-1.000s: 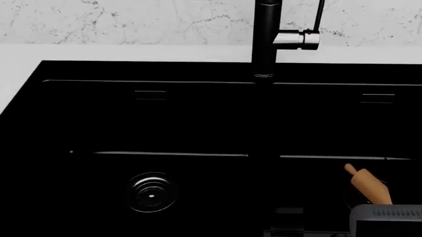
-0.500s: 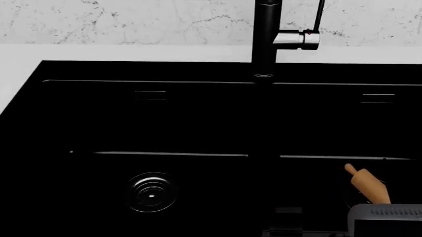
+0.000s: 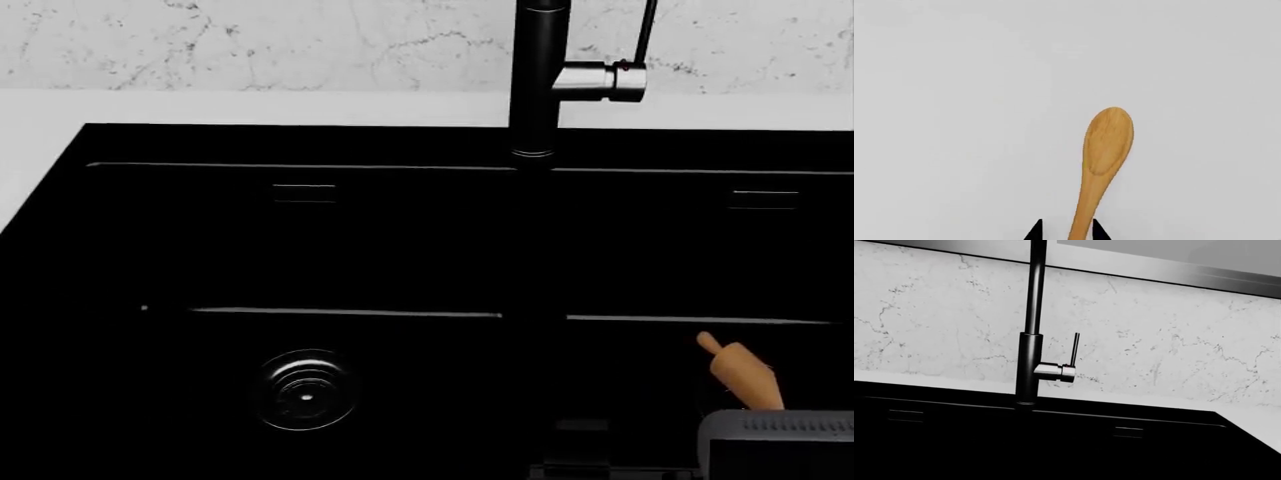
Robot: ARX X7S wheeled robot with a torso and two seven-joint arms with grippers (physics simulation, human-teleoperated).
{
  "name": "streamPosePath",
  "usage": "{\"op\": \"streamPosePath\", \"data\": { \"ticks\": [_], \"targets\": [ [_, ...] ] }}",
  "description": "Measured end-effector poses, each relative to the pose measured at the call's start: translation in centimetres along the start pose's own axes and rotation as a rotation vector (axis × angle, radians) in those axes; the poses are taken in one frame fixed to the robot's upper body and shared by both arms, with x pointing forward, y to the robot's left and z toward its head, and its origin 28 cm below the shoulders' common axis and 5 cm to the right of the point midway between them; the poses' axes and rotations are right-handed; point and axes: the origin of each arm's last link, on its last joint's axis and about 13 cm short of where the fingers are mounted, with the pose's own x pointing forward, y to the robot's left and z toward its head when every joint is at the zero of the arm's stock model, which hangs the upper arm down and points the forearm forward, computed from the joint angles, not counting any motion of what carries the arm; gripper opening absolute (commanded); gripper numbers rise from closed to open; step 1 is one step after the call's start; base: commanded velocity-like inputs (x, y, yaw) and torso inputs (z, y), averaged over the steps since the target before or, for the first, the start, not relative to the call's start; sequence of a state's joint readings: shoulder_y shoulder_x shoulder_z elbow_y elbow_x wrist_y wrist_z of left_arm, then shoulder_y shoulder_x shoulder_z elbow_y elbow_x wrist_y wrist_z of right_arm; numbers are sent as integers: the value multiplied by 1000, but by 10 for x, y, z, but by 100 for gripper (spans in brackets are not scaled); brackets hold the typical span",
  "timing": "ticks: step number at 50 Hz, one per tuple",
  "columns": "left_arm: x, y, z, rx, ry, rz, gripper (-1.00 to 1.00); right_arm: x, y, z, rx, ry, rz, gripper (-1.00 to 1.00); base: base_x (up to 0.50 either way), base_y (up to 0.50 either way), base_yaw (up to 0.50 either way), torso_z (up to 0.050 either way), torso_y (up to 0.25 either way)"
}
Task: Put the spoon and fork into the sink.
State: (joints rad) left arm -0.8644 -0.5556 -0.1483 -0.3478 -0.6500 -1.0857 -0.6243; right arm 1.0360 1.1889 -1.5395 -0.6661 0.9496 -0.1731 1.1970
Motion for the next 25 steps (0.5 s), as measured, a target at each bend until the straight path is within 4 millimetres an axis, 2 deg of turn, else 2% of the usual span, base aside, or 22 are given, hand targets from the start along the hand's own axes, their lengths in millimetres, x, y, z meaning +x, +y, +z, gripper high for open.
{"op": "streamPosePath", "data": {
  "ticks": [19, 25],
  "targets": [
    [1, 2, -1, 24, -5, -22, -100, 0, 0, 2, 3, -1, -3, 100, 2, 1, 0, -2, 0],
    [-10, -4, 0, 28, -11, -93, -100, 0, 0, 2, 2, -3, -2, 100, 0, 0, -1, 0, 0]
  ]
}}
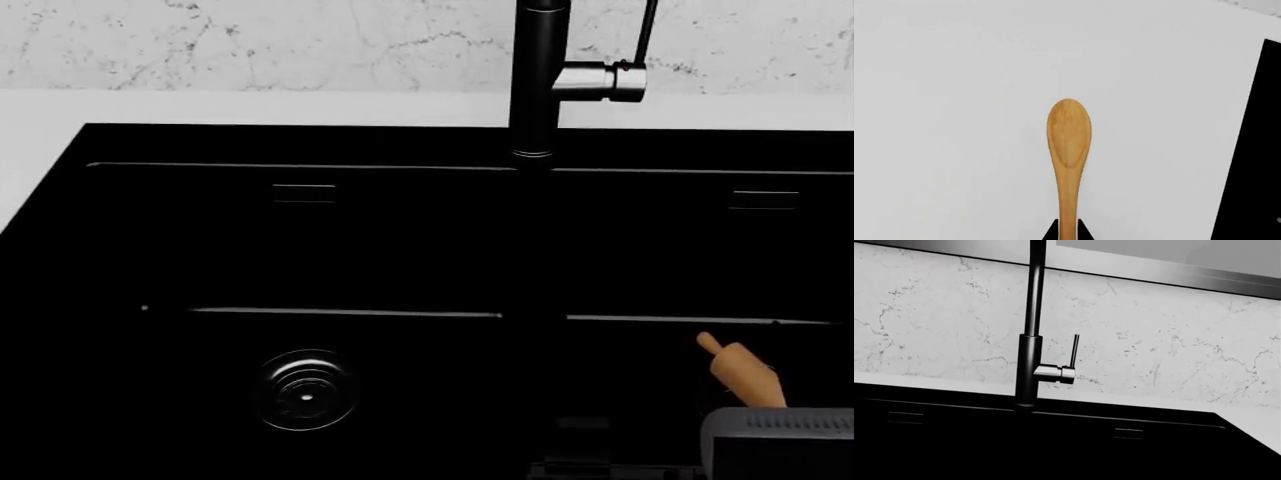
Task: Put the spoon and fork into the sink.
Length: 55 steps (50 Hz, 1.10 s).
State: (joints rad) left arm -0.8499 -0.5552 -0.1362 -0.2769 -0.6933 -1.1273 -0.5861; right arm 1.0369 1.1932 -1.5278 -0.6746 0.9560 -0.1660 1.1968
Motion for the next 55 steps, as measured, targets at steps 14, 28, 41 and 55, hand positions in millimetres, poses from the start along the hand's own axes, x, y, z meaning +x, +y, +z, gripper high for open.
{"op": "streamPosePath", "data": {
  "ticks": [14, 28, 41, 55],
  "targets": [
    [-62, -31, 29, 34, -161, -265, -100, 0, 0, -1, 3, -1, 1, 100, 0, 0, 0, 0, 0],
    [-109, -68, 34, 159, -249, -513, -100, 0, -1, -2, 7, -2, 4, 100, 0, 0, 0, 0, 0],
    [-98, -95, 15, 321, -121, -568, -100, 1, -1, -3, 10, 0, 3, 100, 0, 0, 0, 0, 0],
    [-78, -116, -15, 513, 20, -599, -100, 0, -2, -5, 15, 1, 0, 100, 0, 0, 0, 0, 0]
  ]
}}
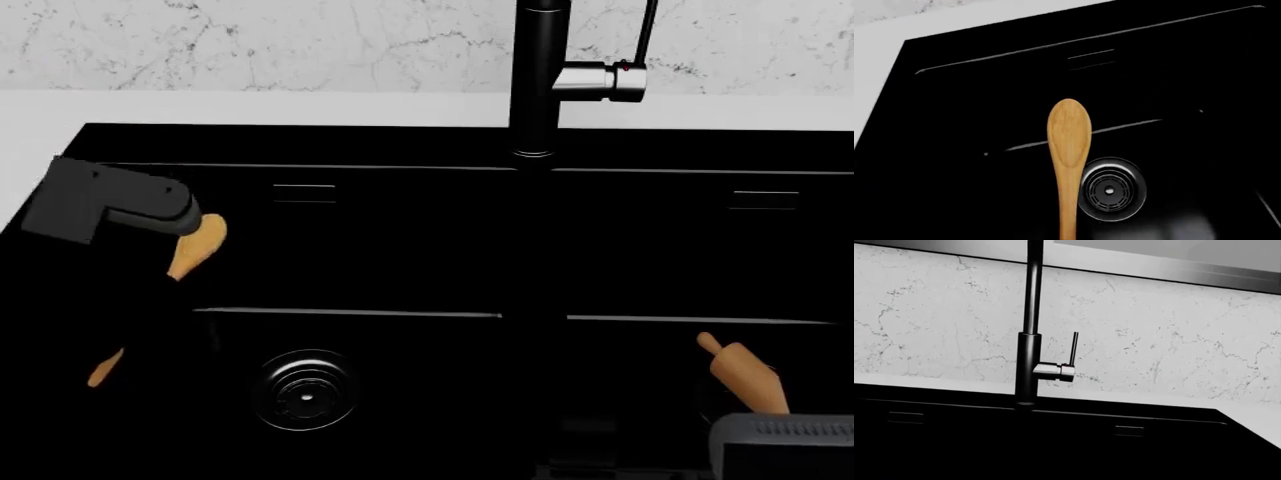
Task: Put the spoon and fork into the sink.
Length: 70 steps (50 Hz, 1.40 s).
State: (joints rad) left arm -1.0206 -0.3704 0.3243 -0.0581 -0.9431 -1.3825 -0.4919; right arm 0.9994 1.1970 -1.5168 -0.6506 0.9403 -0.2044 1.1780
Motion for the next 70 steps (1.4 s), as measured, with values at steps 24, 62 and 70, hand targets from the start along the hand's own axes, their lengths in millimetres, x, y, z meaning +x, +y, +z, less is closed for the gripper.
{"op": "streamPosePath", "data": {
  "ticks": [24, 62, 70],
  "targets": [
    [96, -30, -60, 112, 305, -57, -100, -2, -2, -6, 10, 10, -4, 100, 0, 0, 0, 0, 0],
    [-12, -16, 12, 77, -69, -137, 100, -2, 0, -3, 4, 9, 4, 100, 0, 0, 0, 0, 0],
    [-54, -3, 10, 73, -255, -76, 100, -1, 0, -2, -1, 7, 4, 100, 0, 0, 0, 0, 0]
  ]
}}
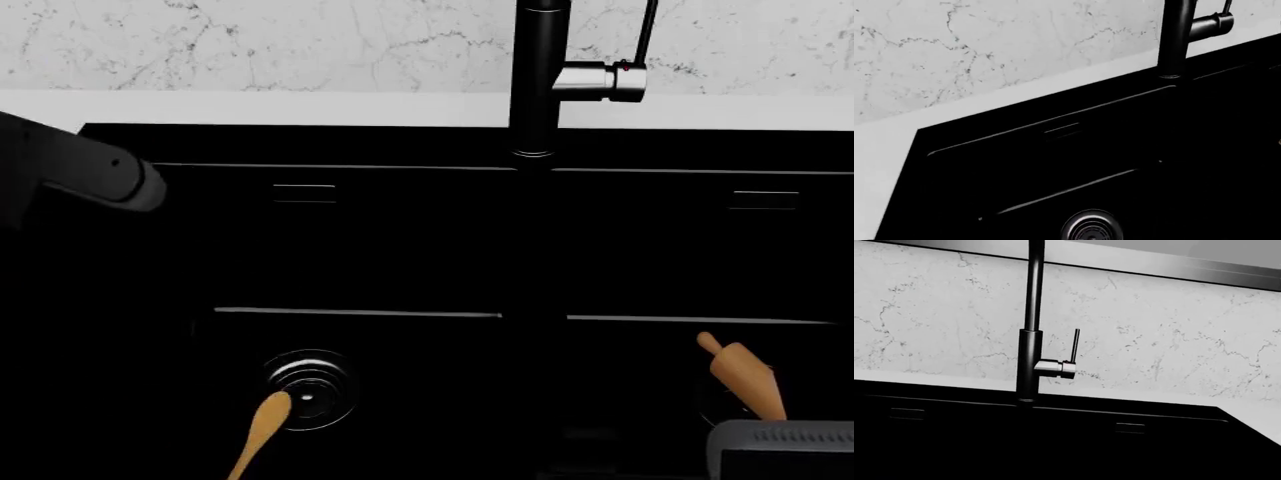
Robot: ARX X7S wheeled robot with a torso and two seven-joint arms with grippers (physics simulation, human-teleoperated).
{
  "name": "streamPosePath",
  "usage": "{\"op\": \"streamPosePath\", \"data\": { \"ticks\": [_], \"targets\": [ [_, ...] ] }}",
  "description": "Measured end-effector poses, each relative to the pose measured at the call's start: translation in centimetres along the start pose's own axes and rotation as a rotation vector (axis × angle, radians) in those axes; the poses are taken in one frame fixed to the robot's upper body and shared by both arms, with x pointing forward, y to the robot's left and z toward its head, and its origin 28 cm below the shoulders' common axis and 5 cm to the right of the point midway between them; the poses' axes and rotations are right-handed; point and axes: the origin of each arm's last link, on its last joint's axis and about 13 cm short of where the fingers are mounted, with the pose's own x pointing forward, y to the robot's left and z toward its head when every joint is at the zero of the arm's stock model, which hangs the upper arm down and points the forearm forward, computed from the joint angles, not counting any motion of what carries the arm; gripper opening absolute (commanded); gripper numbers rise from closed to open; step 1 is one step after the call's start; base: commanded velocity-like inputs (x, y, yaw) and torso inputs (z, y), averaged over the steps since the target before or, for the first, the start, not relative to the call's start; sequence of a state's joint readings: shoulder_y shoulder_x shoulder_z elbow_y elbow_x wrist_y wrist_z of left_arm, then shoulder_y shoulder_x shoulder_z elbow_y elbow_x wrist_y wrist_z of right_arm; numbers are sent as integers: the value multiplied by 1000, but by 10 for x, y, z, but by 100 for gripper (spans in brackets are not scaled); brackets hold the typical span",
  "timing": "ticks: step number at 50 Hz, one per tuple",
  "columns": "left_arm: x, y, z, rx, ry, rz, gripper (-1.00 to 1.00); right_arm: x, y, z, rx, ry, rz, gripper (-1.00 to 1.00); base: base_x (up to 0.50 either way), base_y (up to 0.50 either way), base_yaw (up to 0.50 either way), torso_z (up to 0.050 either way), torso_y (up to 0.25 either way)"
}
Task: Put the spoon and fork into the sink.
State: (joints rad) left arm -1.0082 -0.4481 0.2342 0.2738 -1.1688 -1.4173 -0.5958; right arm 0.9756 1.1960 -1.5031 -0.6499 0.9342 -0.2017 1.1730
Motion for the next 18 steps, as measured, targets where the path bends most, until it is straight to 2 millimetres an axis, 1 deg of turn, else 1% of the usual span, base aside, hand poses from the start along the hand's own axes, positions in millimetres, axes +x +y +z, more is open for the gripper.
{"op": "streamPosePath", "data": {
  "ticks": [3, 10, 14, 18],
  "targets": [
    [-12, 2, -5, -5, -58, 26, 100, 0, 0, 0, -1, 0, -1, 100, 0, 0, 0, 0, 0],
    [-33, 1, -26, -27, -173, 86, 100, -1, 0, -1, -1, 0, -5, 100, 0, 0, 0, 0, 0],
    [-41, -2, -40, -44, -223, 109, 100, -3, -1, 0, 0, -2, -9, 100, 0, 0, 0, 0, 0],
    [-45, -5, -55, -59, -255, 129, 100, -5, -1, 0, 0, -3, -13, 100, 0, 0, 0, 0, 0]
  ]
}}
